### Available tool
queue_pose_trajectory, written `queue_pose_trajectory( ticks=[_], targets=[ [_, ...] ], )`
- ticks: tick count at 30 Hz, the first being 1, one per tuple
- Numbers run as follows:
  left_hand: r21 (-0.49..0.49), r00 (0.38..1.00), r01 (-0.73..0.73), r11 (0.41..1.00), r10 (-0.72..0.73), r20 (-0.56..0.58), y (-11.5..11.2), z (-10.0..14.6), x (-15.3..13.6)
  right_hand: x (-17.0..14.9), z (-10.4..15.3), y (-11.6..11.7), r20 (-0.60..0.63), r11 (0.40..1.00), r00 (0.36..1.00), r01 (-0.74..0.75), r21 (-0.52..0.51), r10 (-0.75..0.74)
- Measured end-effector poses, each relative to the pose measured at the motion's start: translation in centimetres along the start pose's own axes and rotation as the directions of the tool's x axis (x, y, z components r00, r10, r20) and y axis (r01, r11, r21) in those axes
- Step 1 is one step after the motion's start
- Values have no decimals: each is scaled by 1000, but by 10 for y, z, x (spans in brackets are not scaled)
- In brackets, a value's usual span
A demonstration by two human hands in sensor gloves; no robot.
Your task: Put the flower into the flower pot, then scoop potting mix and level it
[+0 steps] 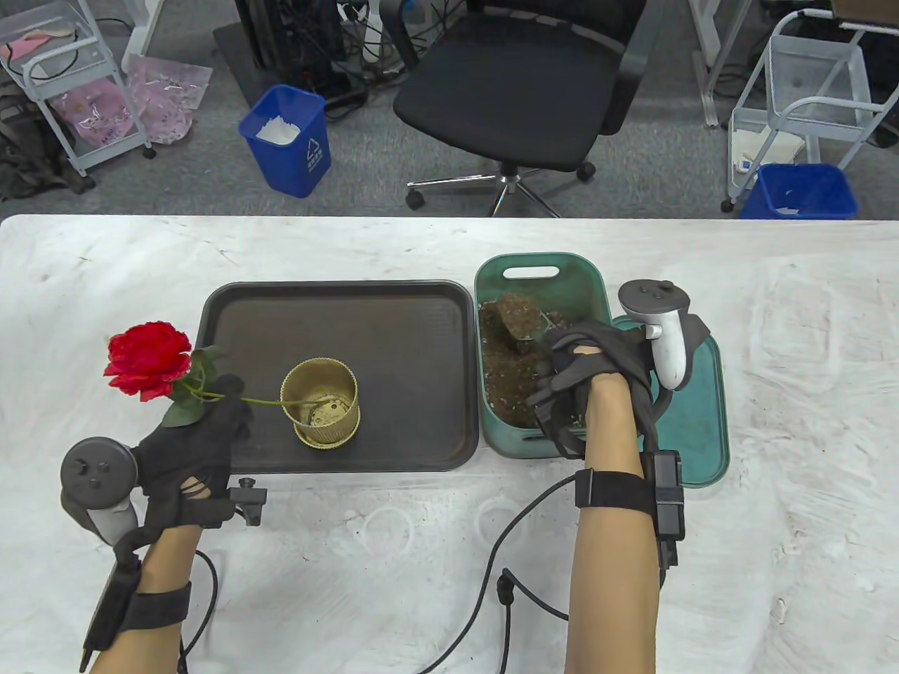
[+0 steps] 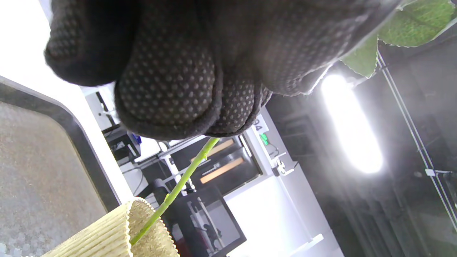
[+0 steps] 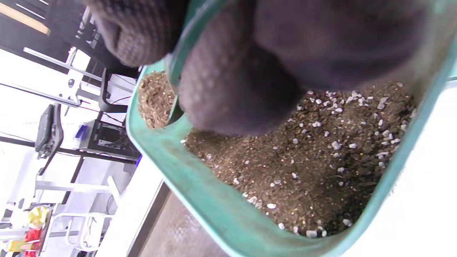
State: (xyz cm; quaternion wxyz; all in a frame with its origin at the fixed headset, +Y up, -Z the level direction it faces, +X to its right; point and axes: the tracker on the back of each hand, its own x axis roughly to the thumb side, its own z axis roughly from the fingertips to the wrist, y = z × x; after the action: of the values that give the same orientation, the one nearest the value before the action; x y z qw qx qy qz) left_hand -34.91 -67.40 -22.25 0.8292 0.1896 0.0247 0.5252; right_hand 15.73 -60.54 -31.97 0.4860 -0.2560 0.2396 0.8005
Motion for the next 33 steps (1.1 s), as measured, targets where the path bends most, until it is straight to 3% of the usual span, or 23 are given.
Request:
queue_pose_trajectory(
  ticks=[4,10,21,26,33],
  targets=[
    [-2,1000,1,1000,-1,3,0,0,0,10,13,4,48,999,998,-34,8,34],
    [-3,1000,6,1000,-6,8,-1,0,0,26,28,33,126,991,988,-103,82,93],
    [-6,1000,17,1000,-17,19,-2,1,2,43,24,135,256,912,946,-274,305,199],
    [-8,999,23,1000,-23,27,-3,2,2,44,20,169,264,882,923,-355,309,278],
    [-12,999,29,1000,-29,36,-4,3,3,51,19,194,290,865,884,-438,243,366]
  ],
)
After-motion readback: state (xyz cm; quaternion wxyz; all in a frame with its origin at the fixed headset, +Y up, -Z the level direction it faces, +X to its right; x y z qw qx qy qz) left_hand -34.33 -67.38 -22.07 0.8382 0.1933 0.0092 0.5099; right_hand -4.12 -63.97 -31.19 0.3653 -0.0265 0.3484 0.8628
